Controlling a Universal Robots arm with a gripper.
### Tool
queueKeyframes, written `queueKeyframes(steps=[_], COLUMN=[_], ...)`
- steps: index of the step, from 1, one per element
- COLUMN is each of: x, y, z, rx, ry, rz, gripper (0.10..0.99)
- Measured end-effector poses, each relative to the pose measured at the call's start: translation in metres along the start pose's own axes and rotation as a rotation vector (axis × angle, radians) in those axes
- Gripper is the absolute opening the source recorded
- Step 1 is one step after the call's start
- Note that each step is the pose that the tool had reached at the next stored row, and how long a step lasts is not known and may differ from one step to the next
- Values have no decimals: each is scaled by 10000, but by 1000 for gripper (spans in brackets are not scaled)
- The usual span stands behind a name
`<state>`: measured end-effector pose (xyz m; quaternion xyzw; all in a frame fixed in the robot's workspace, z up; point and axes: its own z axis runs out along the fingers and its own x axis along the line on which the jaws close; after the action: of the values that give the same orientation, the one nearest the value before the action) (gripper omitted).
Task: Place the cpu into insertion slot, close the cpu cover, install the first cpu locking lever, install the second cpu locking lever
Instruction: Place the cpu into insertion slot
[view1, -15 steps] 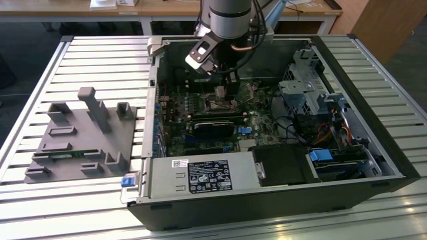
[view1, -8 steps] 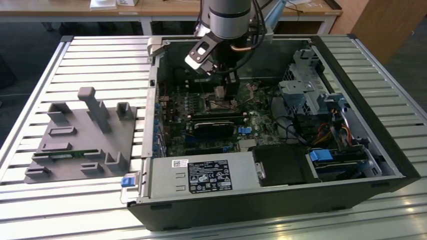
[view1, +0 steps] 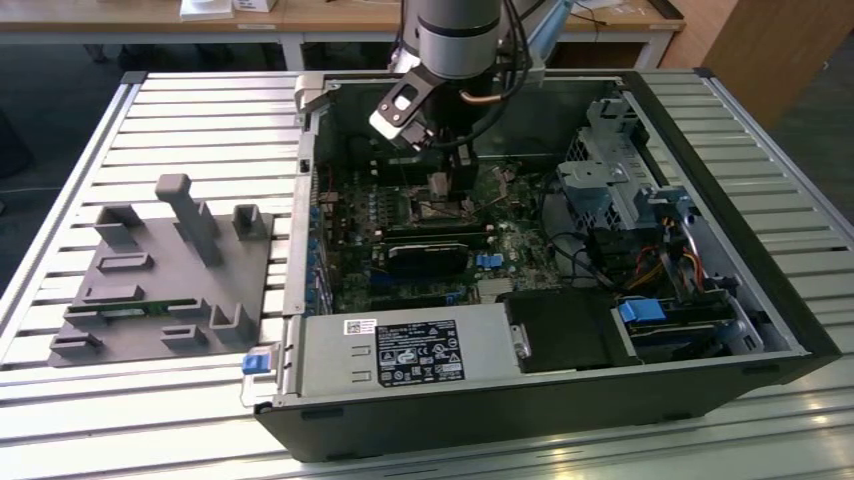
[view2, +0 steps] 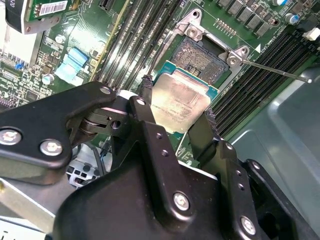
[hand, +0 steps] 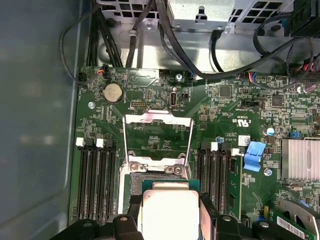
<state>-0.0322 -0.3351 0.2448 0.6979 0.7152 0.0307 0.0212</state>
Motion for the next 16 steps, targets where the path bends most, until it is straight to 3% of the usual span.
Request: queueKeyframes(steps=[16], x=[10], y=[-4], z=[45], rx=[0], ry=[-6], rz=[65], gripper=[537])
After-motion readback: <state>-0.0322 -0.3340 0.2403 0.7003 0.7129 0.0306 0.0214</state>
